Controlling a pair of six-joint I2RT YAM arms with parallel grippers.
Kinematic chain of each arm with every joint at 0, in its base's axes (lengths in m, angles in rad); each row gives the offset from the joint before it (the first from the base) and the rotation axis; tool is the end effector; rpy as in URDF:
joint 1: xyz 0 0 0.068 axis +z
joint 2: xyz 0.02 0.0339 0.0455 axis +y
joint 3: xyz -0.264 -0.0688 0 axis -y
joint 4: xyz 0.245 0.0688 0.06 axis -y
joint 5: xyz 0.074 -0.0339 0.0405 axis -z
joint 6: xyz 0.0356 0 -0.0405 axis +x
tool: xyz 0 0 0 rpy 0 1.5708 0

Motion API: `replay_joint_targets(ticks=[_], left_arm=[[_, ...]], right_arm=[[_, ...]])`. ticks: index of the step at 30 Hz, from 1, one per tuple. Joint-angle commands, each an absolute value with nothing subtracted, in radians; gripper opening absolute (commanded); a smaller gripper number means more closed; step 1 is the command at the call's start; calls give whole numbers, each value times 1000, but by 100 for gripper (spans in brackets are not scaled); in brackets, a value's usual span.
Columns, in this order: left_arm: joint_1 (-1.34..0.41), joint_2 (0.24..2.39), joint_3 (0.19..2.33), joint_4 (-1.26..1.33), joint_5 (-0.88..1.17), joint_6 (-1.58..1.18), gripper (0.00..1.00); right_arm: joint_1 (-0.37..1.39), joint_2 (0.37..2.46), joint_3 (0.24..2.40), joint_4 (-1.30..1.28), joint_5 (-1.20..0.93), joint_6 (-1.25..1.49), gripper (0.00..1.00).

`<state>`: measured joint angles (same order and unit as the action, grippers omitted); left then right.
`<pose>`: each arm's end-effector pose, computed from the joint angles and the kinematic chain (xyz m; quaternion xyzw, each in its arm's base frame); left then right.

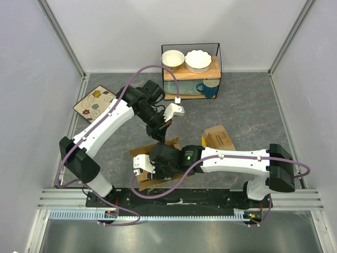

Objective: Unpack the express box

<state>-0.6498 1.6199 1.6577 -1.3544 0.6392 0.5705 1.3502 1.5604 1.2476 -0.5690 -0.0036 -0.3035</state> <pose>0.2271 -0.1992 0.3471 0.5722 0.7490 -0.3162 0.1079 0.0739 0.3303 0.2746 -0.6930 0.6370 0.1703 0.2917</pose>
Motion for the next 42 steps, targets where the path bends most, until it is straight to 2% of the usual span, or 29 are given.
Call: replay_joint_targets(ticks=[1,18,24,27,30,31,34,42], left_arm=[[-657,1577,1637,-1537,670,620,2],[-658,1571,1664,-1539,686,634,2],[-658,1566,1661,-1539,683,637,2],[-658,1560,1649,-1537,680,640,2],[-658,1554,1641,-1537,670,643,2],[-658,1554,1640,-1537,667,643,2],[-658,1548,1635,-1537,664,646,2],[-658,1540,1605,-1536,650,652,2]], right_arm=[[1347,1571,1296,-606,-107,-316,50],[1440,1680,1276,-605,-114,-351,50],[1474,1681,1233,-548,-81,-348,47],[1480,1689,1218,-517,-66,-347,39],[1482,1698,1209,-494,-46,-345,26],[1482,1706,1206,-491,-41,-344,16],[1482,1703,1207,-483,-22,-338,1],[1483,1586,1198,-411,103,-331,0]])
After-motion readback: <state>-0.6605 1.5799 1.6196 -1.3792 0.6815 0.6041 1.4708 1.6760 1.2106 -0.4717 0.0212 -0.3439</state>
